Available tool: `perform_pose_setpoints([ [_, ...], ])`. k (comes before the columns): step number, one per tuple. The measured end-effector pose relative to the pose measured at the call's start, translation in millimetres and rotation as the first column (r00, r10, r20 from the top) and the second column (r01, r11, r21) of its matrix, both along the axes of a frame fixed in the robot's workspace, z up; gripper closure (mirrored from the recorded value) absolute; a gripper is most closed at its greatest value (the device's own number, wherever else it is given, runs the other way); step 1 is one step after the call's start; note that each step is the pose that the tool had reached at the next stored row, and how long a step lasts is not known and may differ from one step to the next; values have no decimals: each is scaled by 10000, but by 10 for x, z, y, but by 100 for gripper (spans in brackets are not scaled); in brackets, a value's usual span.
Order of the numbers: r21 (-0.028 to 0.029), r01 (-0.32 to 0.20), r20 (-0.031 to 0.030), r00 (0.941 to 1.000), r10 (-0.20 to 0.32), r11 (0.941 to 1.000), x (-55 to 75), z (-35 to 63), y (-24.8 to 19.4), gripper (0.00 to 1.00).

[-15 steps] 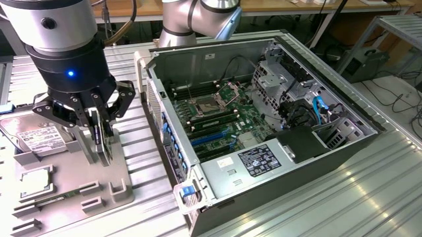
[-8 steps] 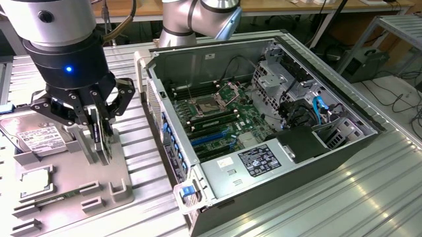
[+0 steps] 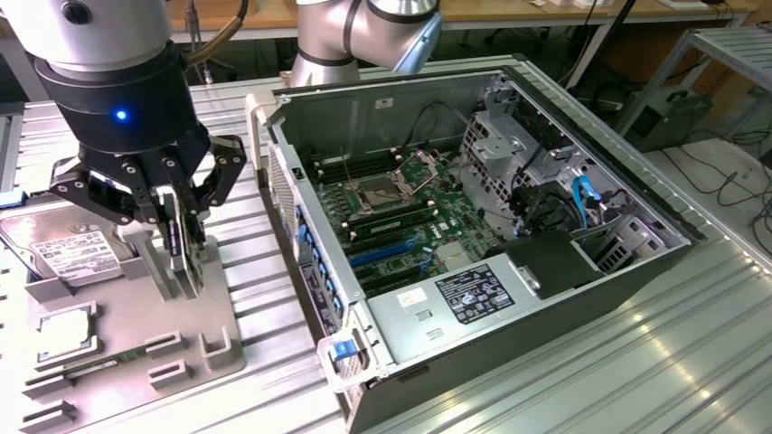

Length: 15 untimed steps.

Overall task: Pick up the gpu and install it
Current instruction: 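Pick up the gpu and move the gpu toward the slot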

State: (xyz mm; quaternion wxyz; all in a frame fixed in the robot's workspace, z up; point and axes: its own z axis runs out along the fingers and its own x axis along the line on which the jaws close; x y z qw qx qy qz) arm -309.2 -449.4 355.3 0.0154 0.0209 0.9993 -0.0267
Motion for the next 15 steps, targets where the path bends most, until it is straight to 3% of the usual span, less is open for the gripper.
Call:
perform_pose_setpoints([
  [7,-41,0,0,10000,0,10000,0,38,0,72],
  [15,-108,0,0,10000,0,9999,0,155,0,72],
])
